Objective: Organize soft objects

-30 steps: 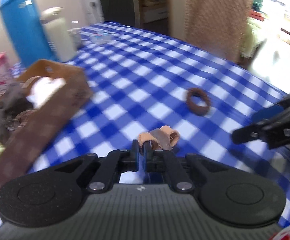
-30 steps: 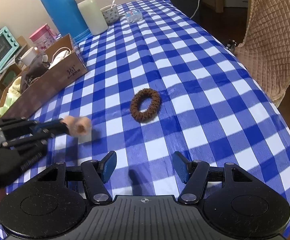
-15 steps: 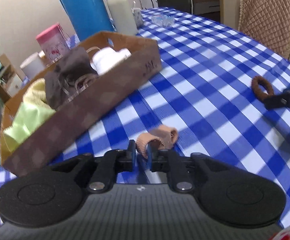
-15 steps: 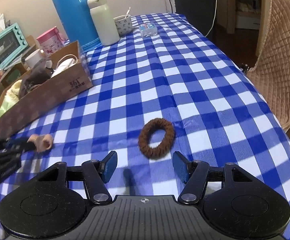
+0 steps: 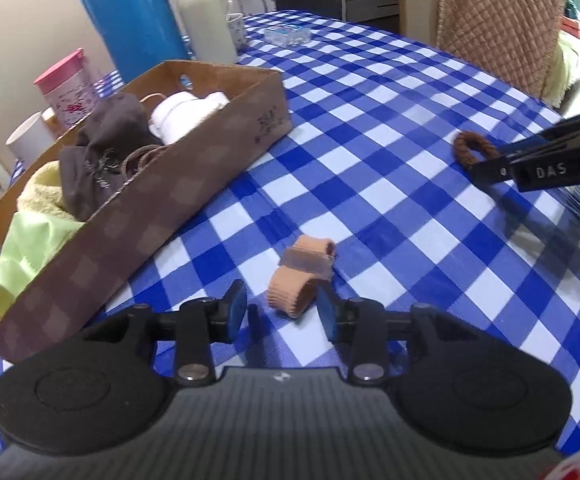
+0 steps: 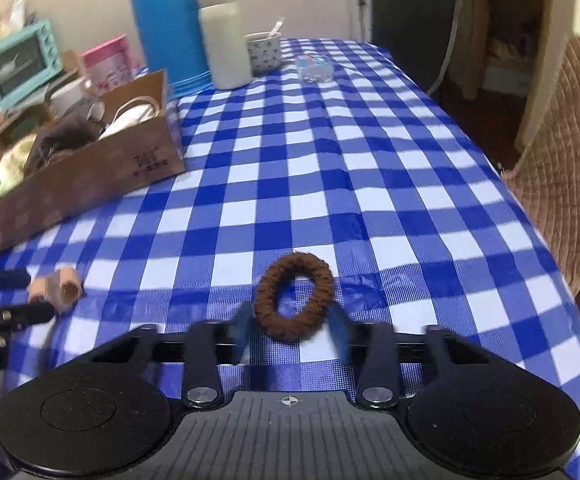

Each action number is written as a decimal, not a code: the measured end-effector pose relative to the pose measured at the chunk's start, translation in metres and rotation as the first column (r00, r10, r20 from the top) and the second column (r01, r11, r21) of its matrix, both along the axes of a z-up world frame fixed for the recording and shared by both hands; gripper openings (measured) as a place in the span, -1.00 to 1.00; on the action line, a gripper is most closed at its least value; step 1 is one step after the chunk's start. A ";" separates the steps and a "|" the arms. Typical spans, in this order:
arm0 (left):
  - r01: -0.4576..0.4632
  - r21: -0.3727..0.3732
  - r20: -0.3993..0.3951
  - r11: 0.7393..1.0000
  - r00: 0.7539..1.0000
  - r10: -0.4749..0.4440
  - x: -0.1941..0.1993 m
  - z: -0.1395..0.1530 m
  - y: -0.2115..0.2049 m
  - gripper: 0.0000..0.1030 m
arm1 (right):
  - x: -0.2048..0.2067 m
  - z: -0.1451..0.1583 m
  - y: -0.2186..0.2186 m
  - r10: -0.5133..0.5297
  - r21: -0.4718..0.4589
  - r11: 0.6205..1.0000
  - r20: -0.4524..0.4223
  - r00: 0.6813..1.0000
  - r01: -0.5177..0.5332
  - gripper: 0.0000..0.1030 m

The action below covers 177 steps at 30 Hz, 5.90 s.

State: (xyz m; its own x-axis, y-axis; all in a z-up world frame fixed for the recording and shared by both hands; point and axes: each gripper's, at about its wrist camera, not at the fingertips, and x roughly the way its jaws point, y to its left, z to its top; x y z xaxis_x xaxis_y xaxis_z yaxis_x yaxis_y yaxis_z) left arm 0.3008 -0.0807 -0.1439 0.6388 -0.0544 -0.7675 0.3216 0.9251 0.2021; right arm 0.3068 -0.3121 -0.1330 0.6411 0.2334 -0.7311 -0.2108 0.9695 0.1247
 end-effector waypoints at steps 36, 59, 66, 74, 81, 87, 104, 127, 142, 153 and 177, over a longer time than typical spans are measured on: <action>-0.108 -0.100 -0.012 0.989 0.994 0.107 -0.021 0.030 0.002 -0.88 | -0.040 0.035 0.025 0.161 0.097 0.982 0.008 0.987 -0.161 -0.62; -0.250 -0.077 0.203 0.965 0.944 0.261 -0.015 0.101 0.092 -0.88 | 0.013 0.087 0.108 0.301 0.144 0.935 0.161 0.940 -0.324 -0.62; -0.295 -0.067 0.228 0.953 0.925 0.303 0.017 0.107 0.131 -0.88 | 0.056 0.095 0.147 0.323 0.136 0.927 0.189 0.927 -0.351 -0.62; -0.338 -0.056 0.234 0.940 0.910 0.341 0.069 0.101 0.175 -0.88 | 0.111 0.085 0.180 0.311 0.111 0.936 0.183 0.933 -0.334 -0.62; -0.356 -0.049 0.203 0.933 0.911 0.358 0.109 0.083 0.202 -0.88 | 0.152 0.071 0.194 0.283 0.098 0.949 0.166 0.945 -0.301 -0.62; -0.379 -0.048 0.174 0.924 0.908 0.381 0.130 0.066 0.218 -0.85 | 0.173 0.060 0.206 0.282 0.094 0.950 0.157 0.947 -0.298 -0.62; -0.408 -0.048 0.151 0.912 0.899 0.411 0.137 0.053 0.222 -0.51 | 0.187 0.054 0.211 0.286 0.112 0.945 0.175 0.942 -0.307 -0.57; -0.405 -0.108 0.104 0.908 0.904 0.416 0.084 0.078 0.205 -0.46 | 0.134 0.071 0.195 0.306 0.134 0.936 0.156 0.939 -0.327 0.07; -0.439 -0.147 0.060 0.886 0.890 0.451 0.047 0.097 0.190 -0.20 | 0.089 0.088 0.182 0.298 0.142 0.938 0.141 0.944 -0.318 0.26; -0.445 -0.145 0.059 0.884 0.887 0.457 0.011 0.120 0.165 -0.09 | 0.046 0.107 0.159 0.275 0.188 0.936 0.139 0.951 -0.298 0.33; -0.474 -0.133 0.099 0.870 0.868 0.487 -0.103 0.160 0.078 -0.09 | -0.062 0.140 0.097 0.297 0.185 0.933 0.097 0.950 -0.310 0.37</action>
